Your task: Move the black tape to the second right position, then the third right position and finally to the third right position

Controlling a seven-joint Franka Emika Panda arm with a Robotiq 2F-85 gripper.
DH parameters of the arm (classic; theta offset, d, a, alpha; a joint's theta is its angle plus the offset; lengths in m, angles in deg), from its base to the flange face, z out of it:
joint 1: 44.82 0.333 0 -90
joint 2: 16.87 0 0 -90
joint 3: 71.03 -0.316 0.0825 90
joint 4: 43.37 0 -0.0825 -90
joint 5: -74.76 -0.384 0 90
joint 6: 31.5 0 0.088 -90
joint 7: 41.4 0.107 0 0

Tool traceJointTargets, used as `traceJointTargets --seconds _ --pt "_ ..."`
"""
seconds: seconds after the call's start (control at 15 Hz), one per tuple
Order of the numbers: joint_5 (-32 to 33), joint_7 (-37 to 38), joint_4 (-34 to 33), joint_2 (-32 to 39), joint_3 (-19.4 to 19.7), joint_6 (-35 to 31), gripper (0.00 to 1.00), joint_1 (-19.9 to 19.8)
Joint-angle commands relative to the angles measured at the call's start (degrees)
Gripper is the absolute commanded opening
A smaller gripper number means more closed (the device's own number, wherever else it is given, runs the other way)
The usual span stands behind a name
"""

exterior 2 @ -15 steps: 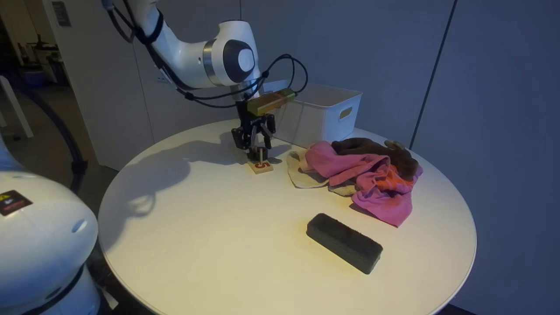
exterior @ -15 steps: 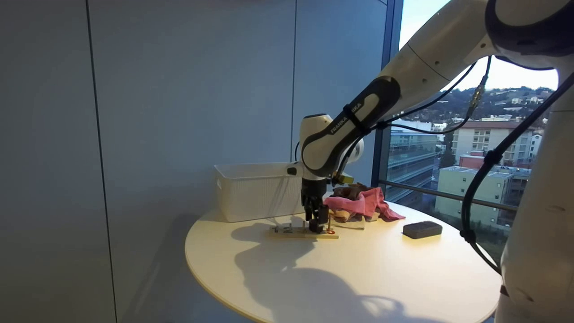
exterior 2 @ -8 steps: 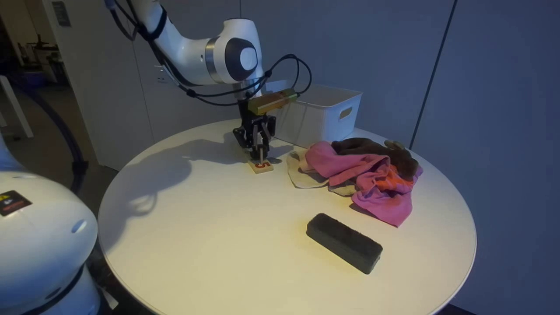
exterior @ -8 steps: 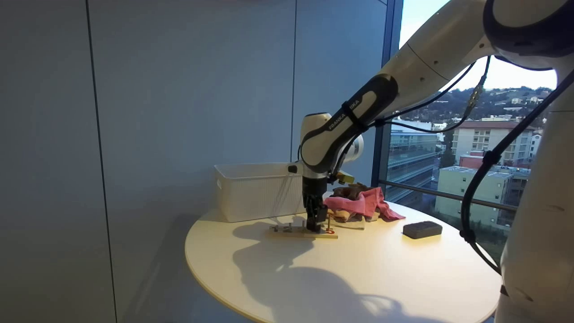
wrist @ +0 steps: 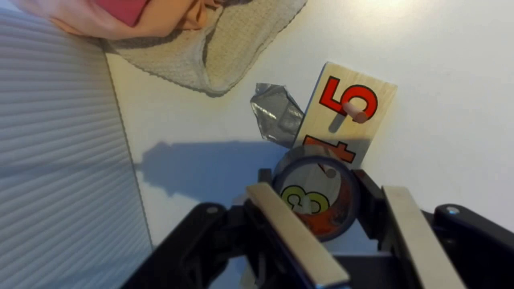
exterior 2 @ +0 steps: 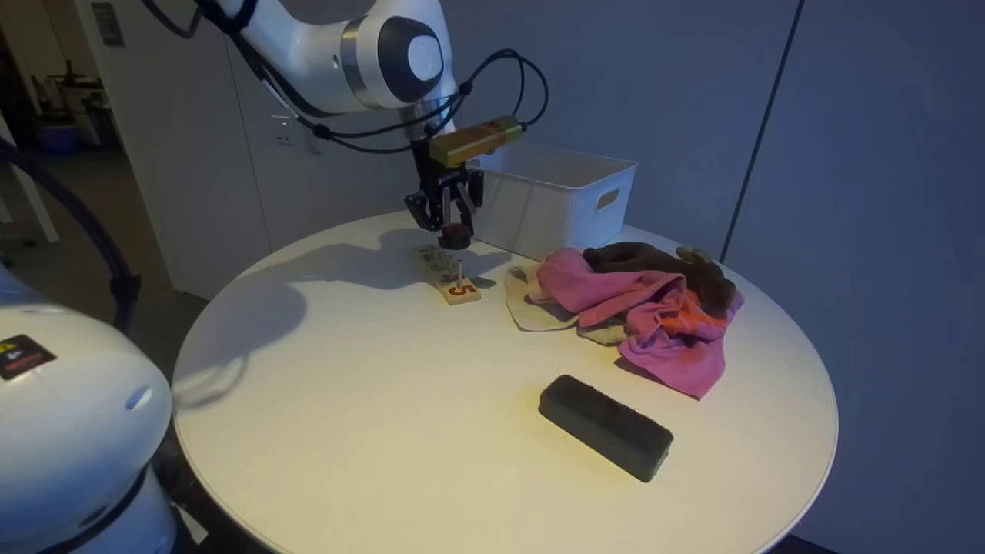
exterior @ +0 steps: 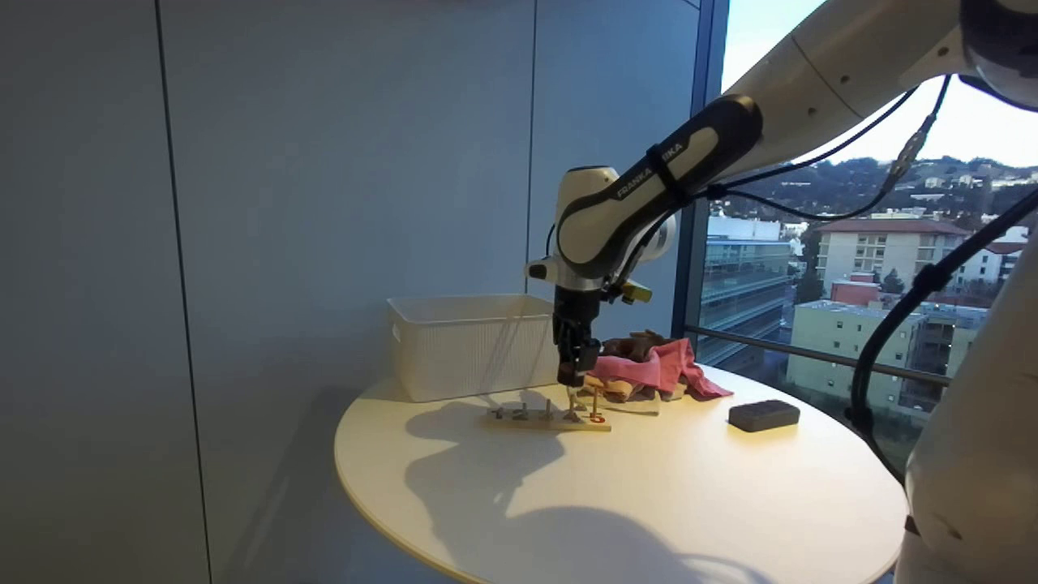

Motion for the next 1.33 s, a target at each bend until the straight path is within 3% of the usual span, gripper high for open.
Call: traceJointTargets --seconds 0.0,0.27,0.53,1.27 --pt "0.33 -6.12 3.31 -7.50 0.35 -0.74 0.26 1.57" --pt "-0.16 -12.58 4.24 -8.60 0.37 -0.80 0.26 3.90" --pt "0.98 -14.07 4.63 -6.23 -0.78 -1.62 0.26 4.97" --pt "11.01 -7.50 2.63 2.28 -3.12 -9.46 0.26 2.70"
